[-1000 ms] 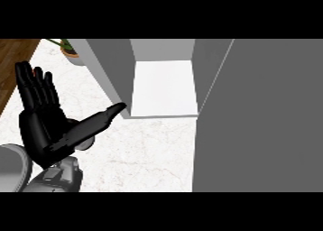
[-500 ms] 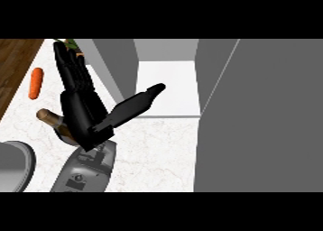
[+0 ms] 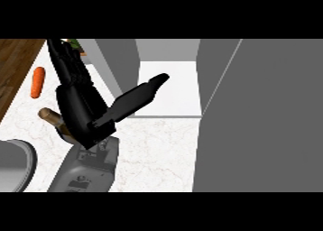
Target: Pick up the wine, place it into the cabinet and close the cabinet
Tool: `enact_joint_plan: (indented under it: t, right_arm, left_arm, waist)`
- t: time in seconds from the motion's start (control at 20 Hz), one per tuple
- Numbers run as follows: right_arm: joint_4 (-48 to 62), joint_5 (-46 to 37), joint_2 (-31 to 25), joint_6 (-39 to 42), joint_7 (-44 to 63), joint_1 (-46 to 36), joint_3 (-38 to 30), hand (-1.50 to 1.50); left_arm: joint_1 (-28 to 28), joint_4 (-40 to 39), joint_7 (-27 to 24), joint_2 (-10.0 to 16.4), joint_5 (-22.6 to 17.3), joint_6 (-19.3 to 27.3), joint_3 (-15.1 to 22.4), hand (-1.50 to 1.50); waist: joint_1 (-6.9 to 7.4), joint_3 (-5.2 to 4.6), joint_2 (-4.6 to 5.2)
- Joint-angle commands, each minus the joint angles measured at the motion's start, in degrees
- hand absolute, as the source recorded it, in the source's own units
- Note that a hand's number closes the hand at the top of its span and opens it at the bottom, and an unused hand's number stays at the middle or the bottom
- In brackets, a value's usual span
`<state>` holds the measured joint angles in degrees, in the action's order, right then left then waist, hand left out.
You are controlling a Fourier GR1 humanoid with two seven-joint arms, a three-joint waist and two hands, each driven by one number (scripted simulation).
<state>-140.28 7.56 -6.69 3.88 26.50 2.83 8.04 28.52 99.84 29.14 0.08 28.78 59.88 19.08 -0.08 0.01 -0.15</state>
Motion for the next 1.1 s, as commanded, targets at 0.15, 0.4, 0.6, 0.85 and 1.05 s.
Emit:
enact_joint_plan:
  t: [0.15, 0.4, 0.6, 0.85, 1.05]
  right_arm:
    - [-6.15, 0.3, -0.66, -2.0, 7.3, -2.29, -0.85, -1.5]
    - [-8.15, 2.65, -0.92, -1.08, 6.69, -1.03, -2.5, -1.5]
    - [-8.1, 2.09, -1.11, -2.03, 9.88, -4.28, -3.24, -1.5]
    - [-8.08, -1.23, 0.29, -3.02, 10.63, -4.76, 0.05, -1.5]
    - [-7.22, 2.2, -0.36, -0.56, 6.13, -1.41, -4.02, -1.5]
  left_arm:
    - [-1.3, 5.4, 12.66, -0.08, 12.72, 1.17, 0.63, -1.5]
    - [-7.23, 10.96, 10.48, 0.75, 12.24, -1.54, -1.27, -1.5]
    - [-9.14, 15.41, 17.96, -0.08, 20.71, -2.9, 0.54, -1.5]
    - [-11.23, 19.42, 18.89, -0.08, 20.99, -7.31, -4.25, -1.5]
    - [-17.03, 21.64, 16.06, 1.73, 15.66, -5.39, -5.28, -1.5]
  waist:
    - [0.23, 0.02, -0.13]
    - [-0.09, -0.01, 0.02]
    - [0.09, 0.0, -0.04]
    - [0.05, -0.02, 0.02]
    - [-0.15, -0.01, 0.1]
